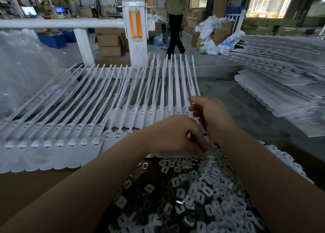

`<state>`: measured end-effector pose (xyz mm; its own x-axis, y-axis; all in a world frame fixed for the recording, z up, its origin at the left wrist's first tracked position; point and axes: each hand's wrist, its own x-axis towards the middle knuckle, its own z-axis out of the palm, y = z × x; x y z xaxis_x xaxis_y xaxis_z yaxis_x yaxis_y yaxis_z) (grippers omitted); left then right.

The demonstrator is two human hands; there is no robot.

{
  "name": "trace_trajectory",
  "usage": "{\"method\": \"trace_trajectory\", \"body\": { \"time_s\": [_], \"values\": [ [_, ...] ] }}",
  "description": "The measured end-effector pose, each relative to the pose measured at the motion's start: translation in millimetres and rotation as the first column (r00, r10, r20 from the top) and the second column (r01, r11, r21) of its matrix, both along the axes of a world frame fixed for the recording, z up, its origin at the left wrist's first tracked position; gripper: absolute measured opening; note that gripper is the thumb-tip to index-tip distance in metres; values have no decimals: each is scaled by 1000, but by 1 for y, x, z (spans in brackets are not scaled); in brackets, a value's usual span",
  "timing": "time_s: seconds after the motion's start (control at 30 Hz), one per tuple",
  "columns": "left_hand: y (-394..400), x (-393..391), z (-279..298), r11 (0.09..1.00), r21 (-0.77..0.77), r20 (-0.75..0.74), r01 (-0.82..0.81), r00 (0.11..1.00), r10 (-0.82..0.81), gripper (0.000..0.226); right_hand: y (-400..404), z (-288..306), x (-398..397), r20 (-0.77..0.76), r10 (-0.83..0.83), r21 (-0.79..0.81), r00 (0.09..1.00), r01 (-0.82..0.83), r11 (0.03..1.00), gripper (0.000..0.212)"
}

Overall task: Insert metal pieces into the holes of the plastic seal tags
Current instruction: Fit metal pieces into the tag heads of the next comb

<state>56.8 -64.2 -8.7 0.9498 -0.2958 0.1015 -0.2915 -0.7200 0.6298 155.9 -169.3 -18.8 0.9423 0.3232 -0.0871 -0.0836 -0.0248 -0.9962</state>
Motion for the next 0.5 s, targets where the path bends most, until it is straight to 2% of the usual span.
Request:
{"method": "trace_trajectory", "body": {
  "time_s": [0.13, 0.3, 0.4, 0.5],
  "values": [
    [-9, 0, 1, 997, 19, 20, 72, 997, -72, 19, 1, 0, 0, -17, 5, -2, 1000, -5, 1000, 14],
    [-9, -1, -1, 999, 6, 19, 47, 999, -47, 12, 0, 1, -1, -14, 3, 0, 1000, -3, 1000, 16],
    [-3, 1, 2, 994, -76, -33, -76, 997, 73, 9, -2, 4, -3, 7, 11, -11, 1000, -11, 1000, 14],
    [16, 3, 8, 917, -253, -189, -309, 945, 266, 4, -4, 5, -5, 61, 40, -53, 997, -36, 998, 13]
  ]
}}
